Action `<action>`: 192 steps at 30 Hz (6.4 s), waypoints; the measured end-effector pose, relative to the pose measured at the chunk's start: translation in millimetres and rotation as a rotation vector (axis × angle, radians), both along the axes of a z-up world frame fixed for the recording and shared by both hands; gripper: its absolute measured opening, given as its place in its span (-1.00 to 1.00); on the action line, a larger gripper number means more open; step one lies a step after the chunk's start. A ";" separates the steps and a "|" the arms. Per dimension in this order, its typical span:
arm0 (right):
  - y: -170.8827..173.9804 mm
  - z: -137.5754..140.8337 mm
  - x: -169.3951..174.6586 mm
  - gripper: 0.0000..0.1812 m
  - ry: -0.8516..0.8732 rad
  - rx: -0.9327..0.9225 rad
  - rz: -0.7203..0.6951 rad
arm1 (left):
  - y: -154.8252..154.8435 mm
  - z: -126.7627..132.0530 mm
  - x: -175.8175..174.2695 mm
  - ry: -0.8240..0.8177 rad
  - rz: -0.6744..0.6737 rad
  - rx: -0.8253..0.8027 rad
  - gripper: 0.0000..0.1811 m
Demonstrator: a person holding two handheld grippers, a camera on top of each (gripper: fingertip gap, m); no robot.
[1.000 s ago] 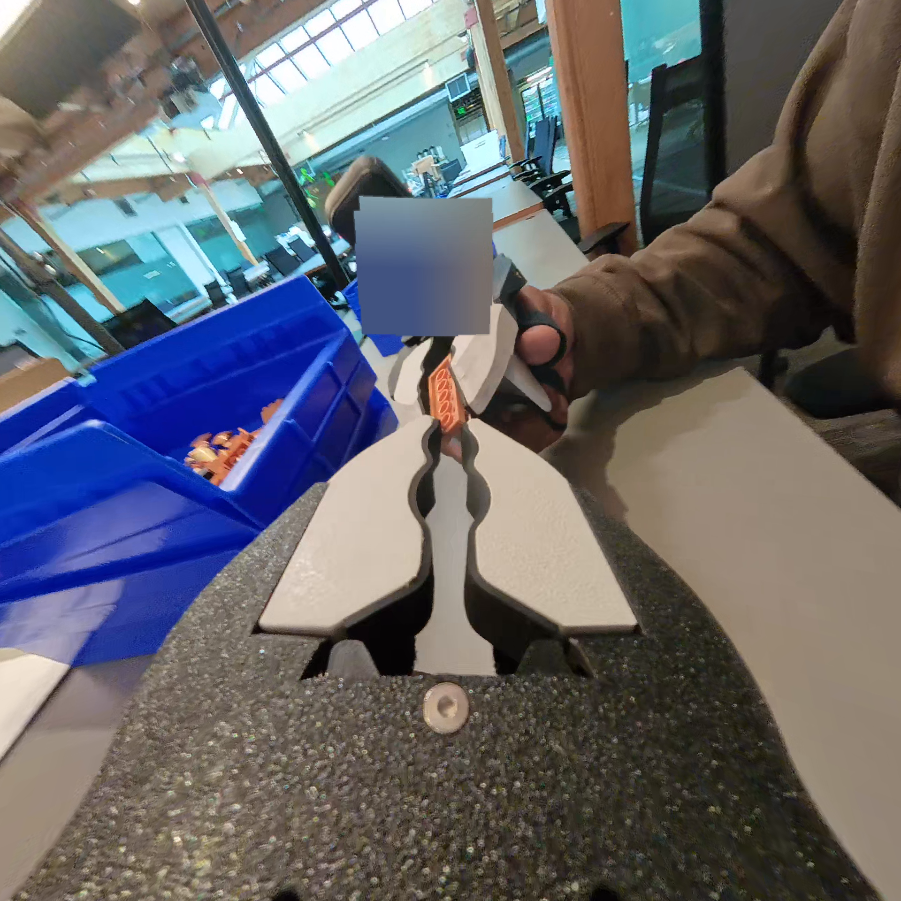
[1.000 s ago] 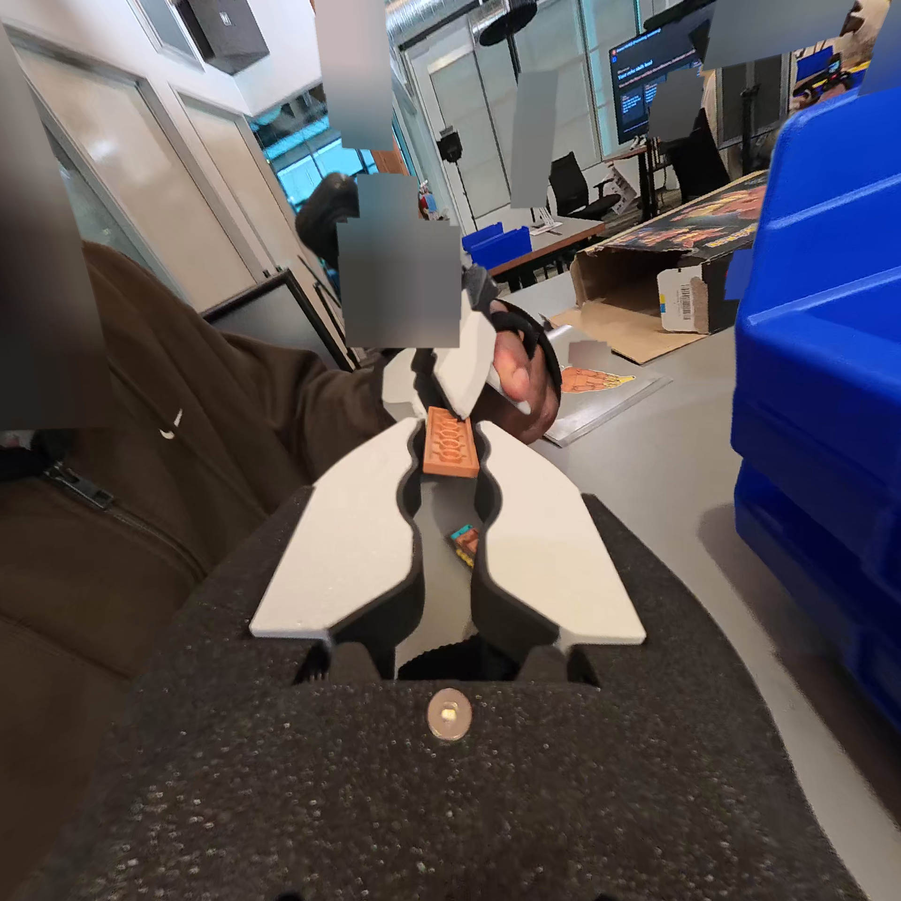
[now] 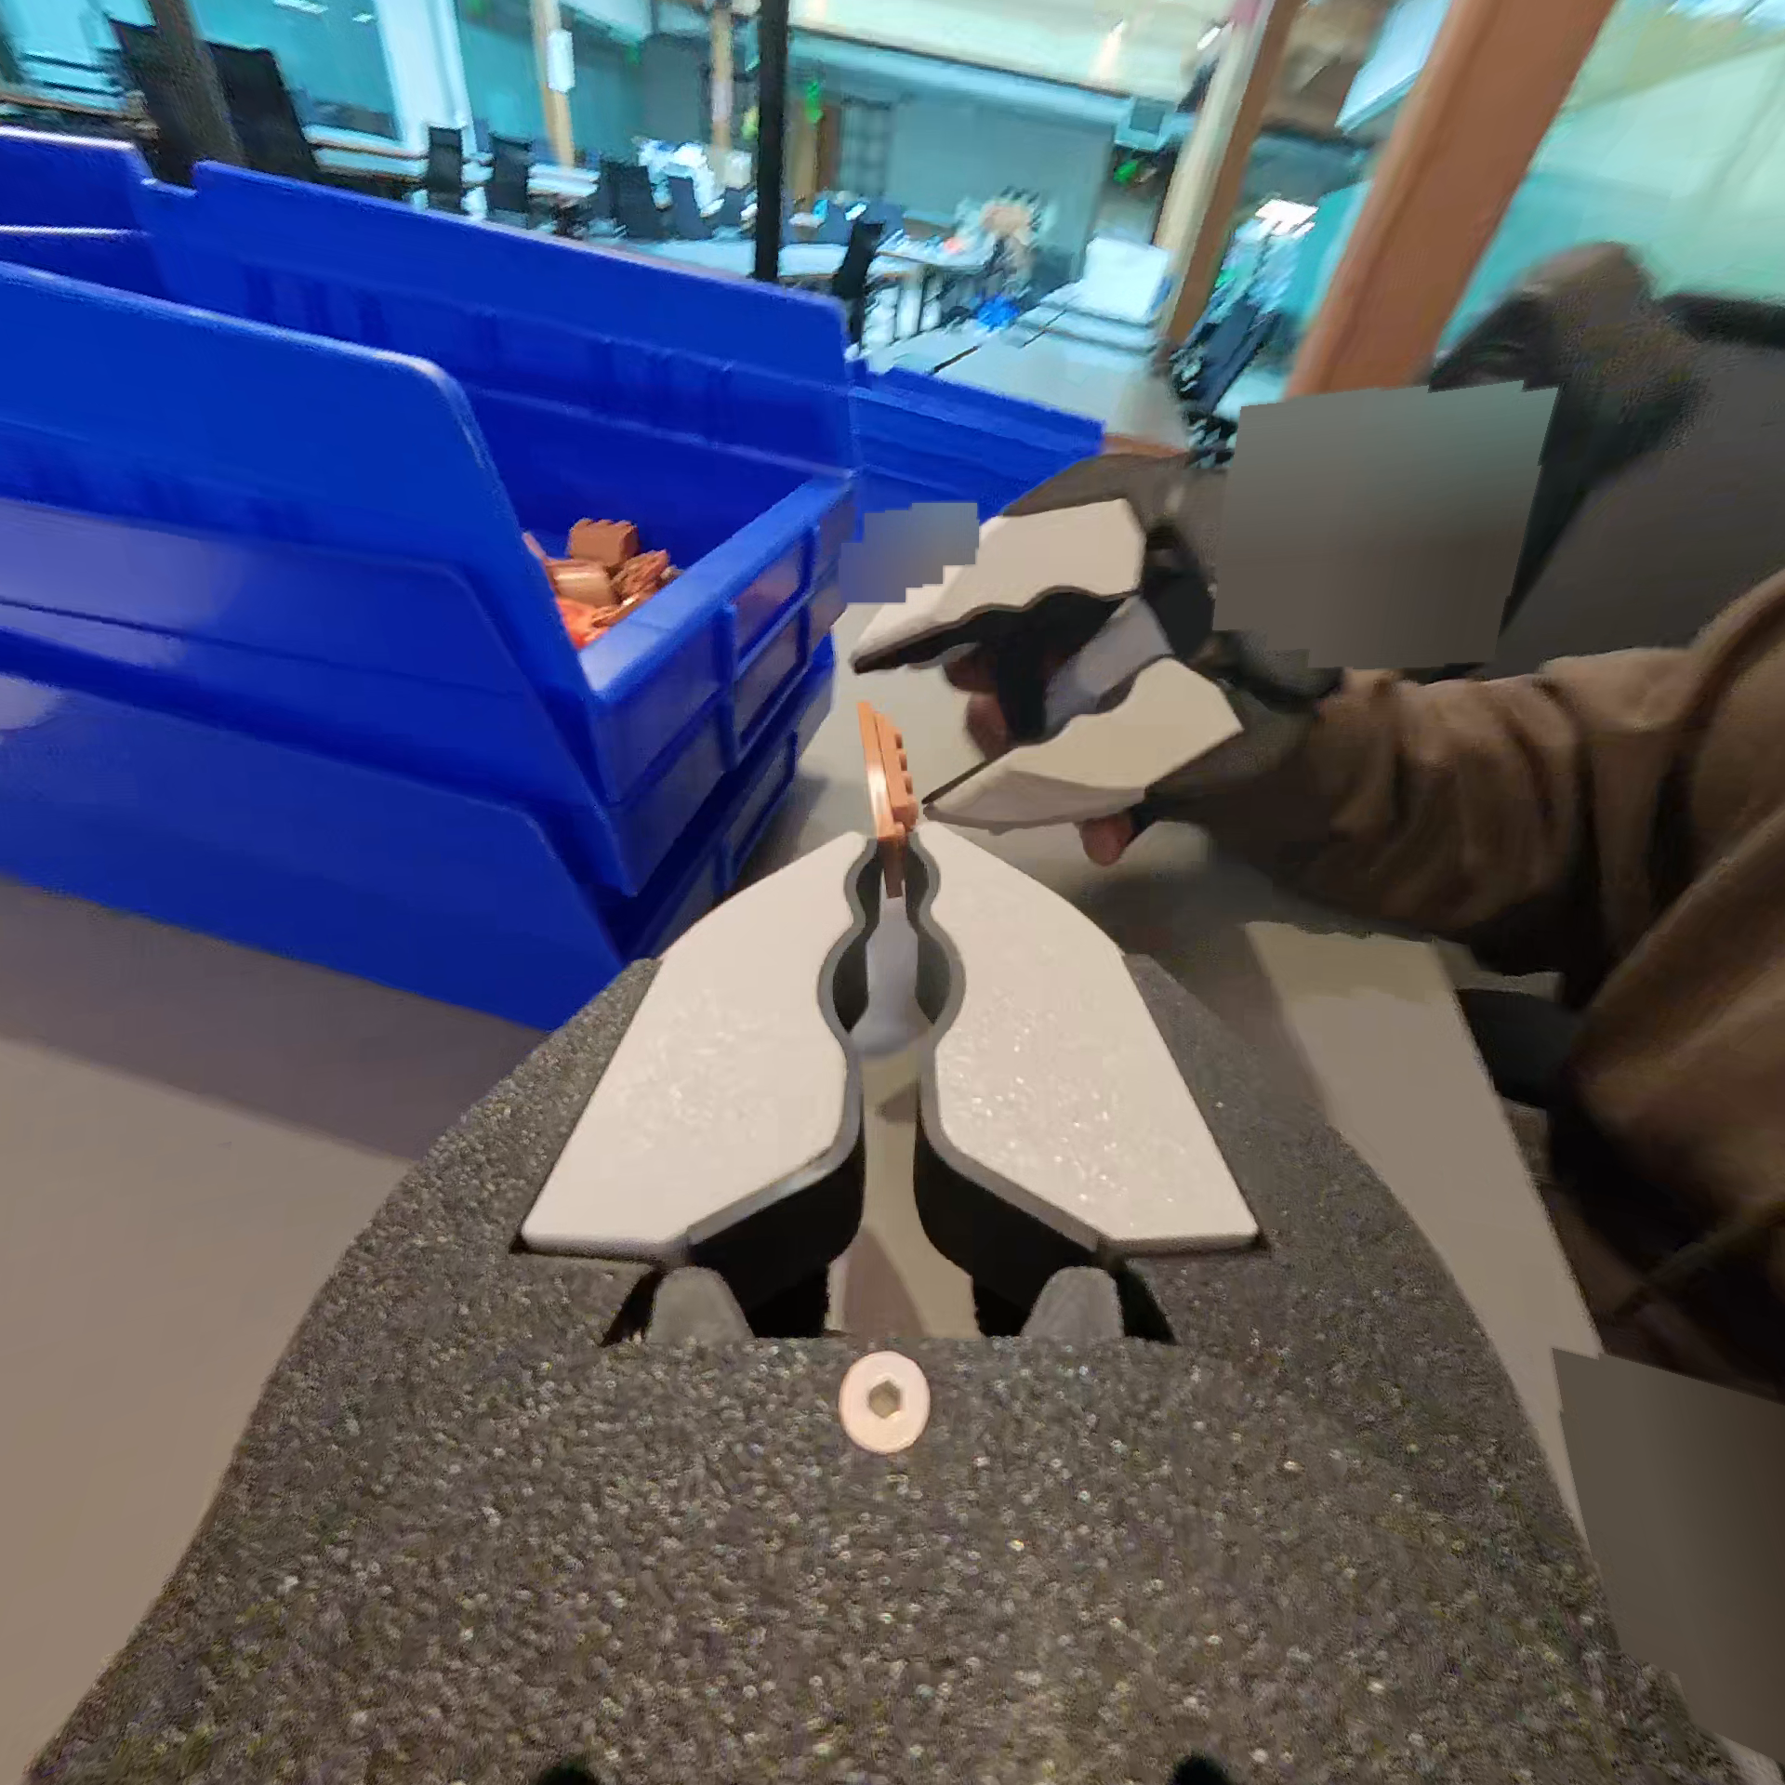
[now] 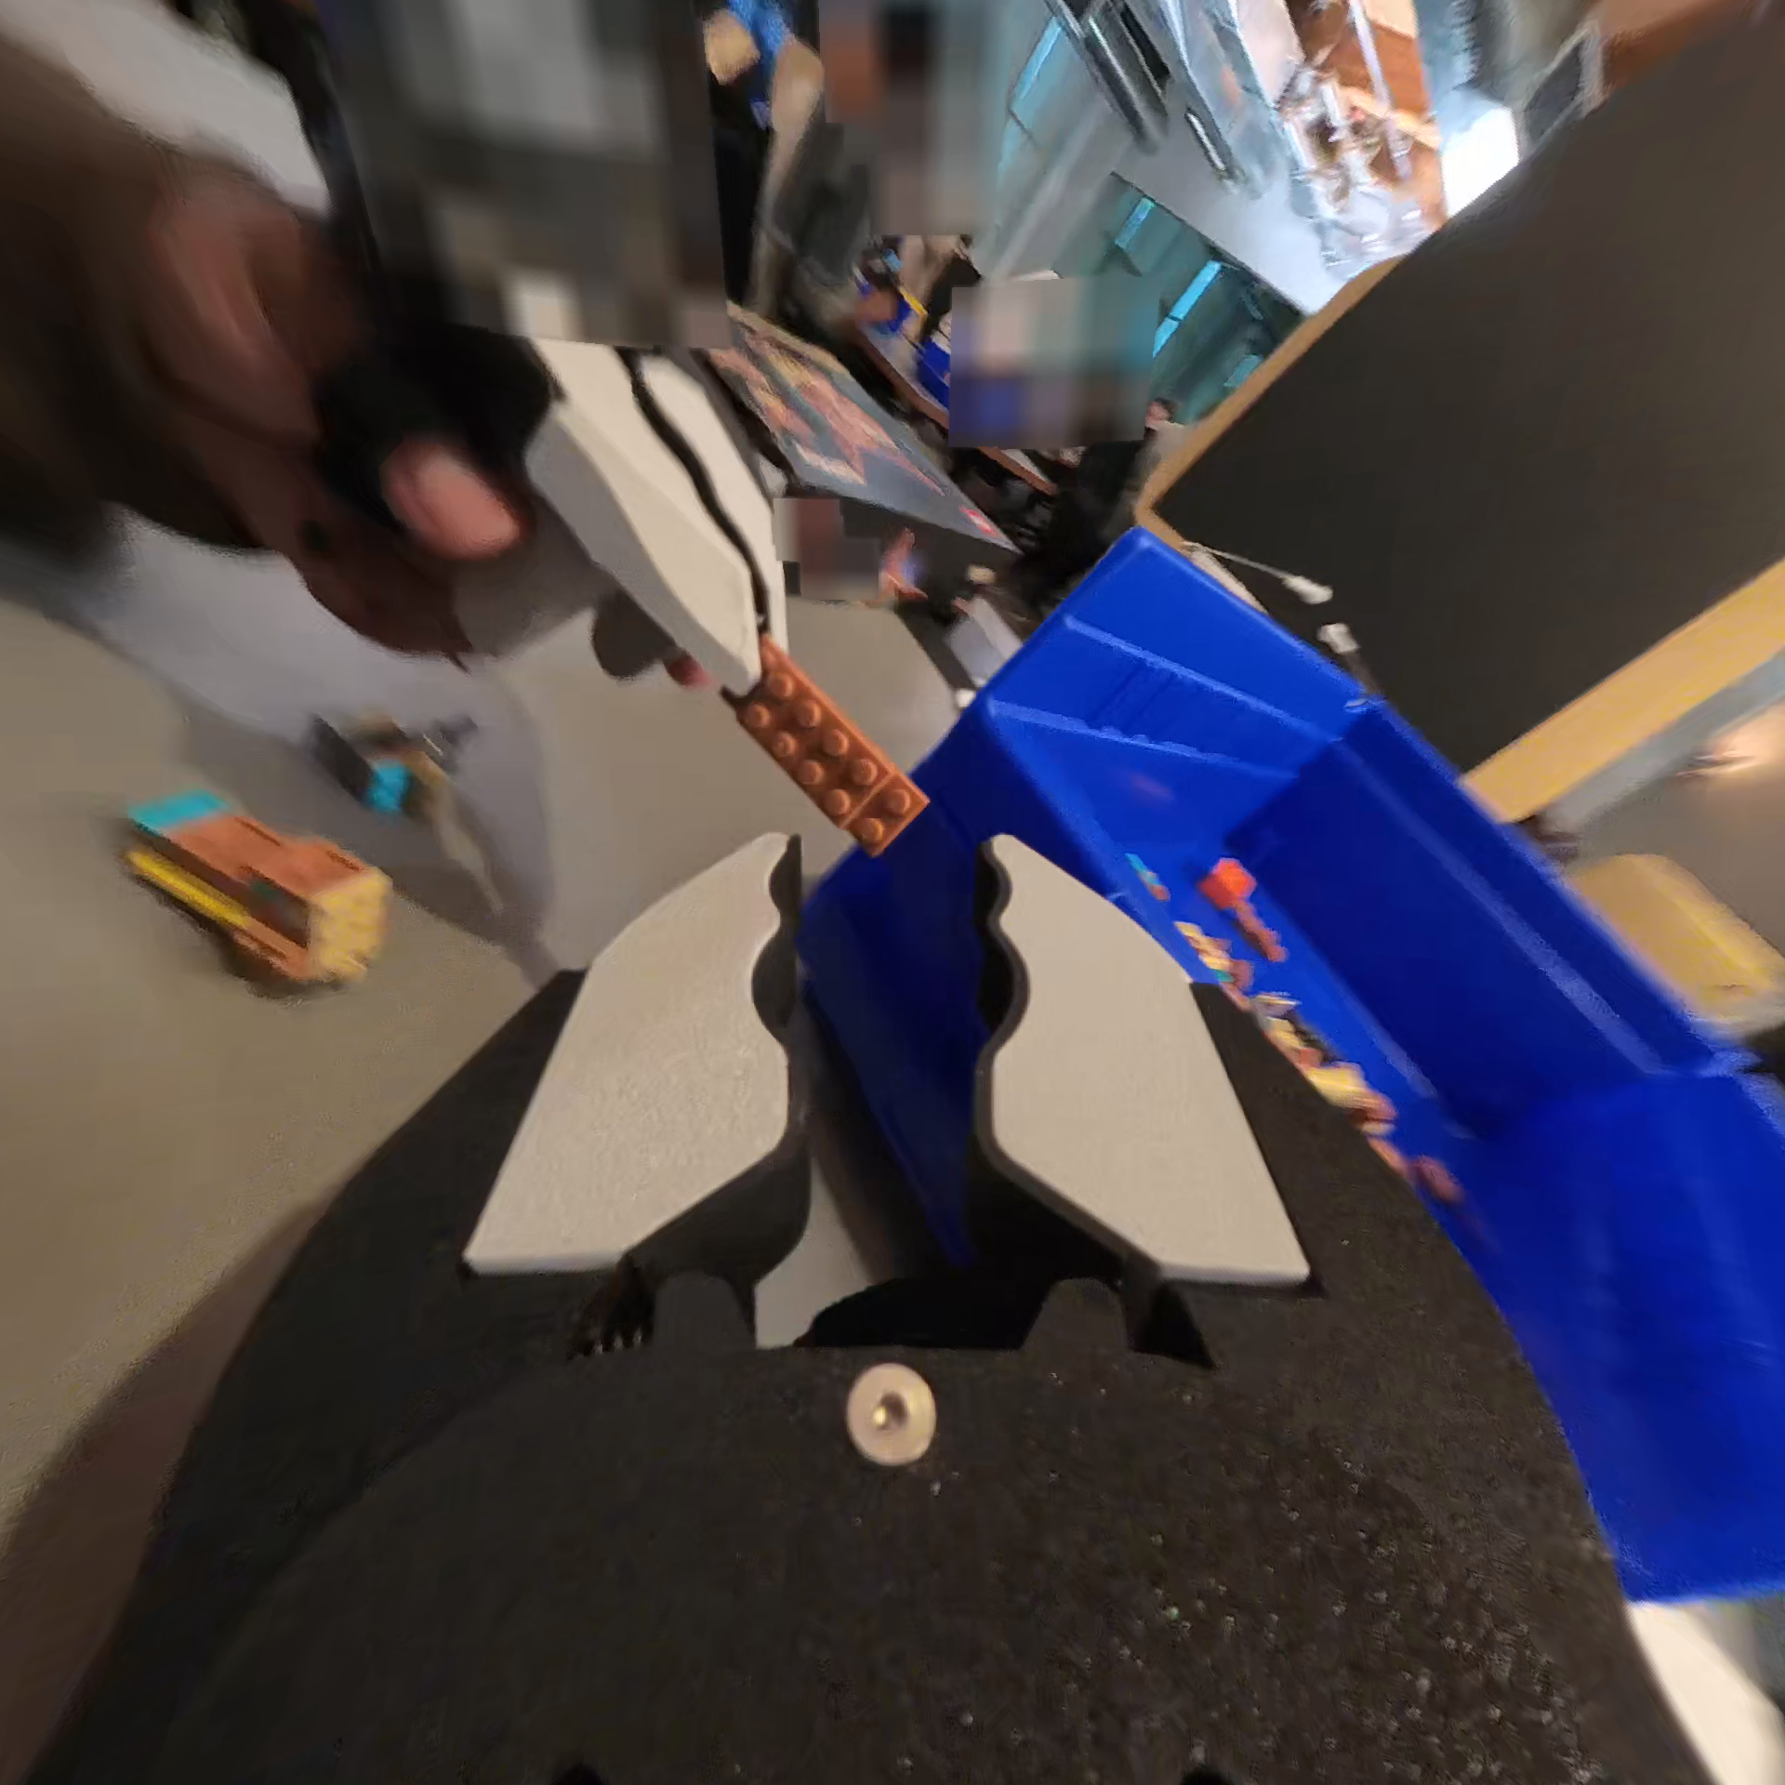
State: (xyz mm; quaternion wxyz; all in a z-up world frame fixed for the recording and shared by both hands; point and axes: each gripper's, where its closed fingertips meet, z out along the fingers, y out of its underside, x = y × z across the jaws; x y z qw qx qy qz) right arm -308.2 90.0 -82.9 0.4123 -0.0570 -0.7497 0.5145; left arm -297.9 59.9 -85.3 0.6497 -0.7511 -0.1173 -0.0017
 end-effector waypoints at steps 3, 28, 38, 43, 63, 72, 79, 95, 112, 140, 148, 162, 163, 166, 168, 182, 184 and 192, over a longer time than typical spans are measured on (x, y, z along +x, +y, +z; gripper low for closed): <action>3.0 -6.7 -11.1 -0.57 0.218 0.204 -0.169 | 0.2 -5.9 -8.0 0.058 0.112 -0.088 -0.96; -28.6 -15.2 8.7 -0.80 0.463 0.374 -0.132 | 11.0 -11.1 18.5 -0.212 -0.121 0.008 -0.96; -36.6 -14.9 26.0 -0.81 0.141 0.110 0.092 | 7.0 -9.1 27.6 -0.042 -0.227 -0.010 -0.95; -38.3 -16.9 28.0 -0.80 0.014 0.032 0.155 | 6.1 -10.1 28.1 0.072 -0.216 -0.053 -0.95; -37.9 -33.9 33.7 -0.80 -0.268 -0.032 0.319 | 2.8 -21.9 26.0 0.510 -0.166 -0.242 -1.00; -27.0 -28.8 12.0 -0.80 -0.009 0.066 0.125 | 3.1 -13.4 14.7 -0.058 -0.161 -0.027 -1.00; -21.7 -16.8 2.5 -0.81 0.209 0.126 -0.031 | 13.8 -6.4 7.8 -0.383 -0.138 0.190 -0.91; -28.9 4.5 -3.9 -0.81 0.190 -0.009 -0.221 | 16.9 18.2 0.3 -0.502 -0.057 0.442 -0.94; -29.3 4.6 -6.8 -0.80 0.189 0.029 -0.295 | 15.1 15.1 -5.1 -0.274 0.111 0.366 -0.95; -21.9 17.6 4.3 -0.81 -0.084 -0.365 0.017 | 1.4 24.2 -13.9 -0.353 0.033 0.398 -0.97; -31.7 11.9 7.8 -0.80 0.071 -0.213 -0.044 | 12.1 20.0 0.0 -0.434 -0.042 0.378 -0.95; -30.3 5.8 8.2 -0.81 0.213 -0.062 -0.090 | 12.8 9.4 -0.5 -0.487 -0.065 0.317 -0.84; -30.3 5.0 8.2 -0.81 0.216 -0.055 -0.091 | 12.9 8.6 -0.3 -0.487 -0.067 0.313 -0.84; -29.7 3.0 8.5 -0.81 0.219 -0.043 -0.088 | 13.3 6.5 0.5 -0.490 -0.080 0.304 -0.82; -29.6 0.8 8.6 -0.80 0.216 -0.035 -0.085 | 13.8 4.6 0.8 -0.498 -0.092 0.302 -0.82; -32.3 -11.9 12.0 -0.81 0.170 -0.025 -0.055 | 17.6 -4.4 13.6 -0.525 -0.182 0.253 -0.93; -32.5 -13.4 11.7 -0.80 0.170 -0.023 -0.055 | 17.3 -5.7 13.6 -0.533 -0.187 0.260 -0.94; -24.3 6.2 17.5 -0.75 0.222 -0.111 -0.086 | 12.1 21.7 22.9 -0.086 -0.119 0.244 -0.95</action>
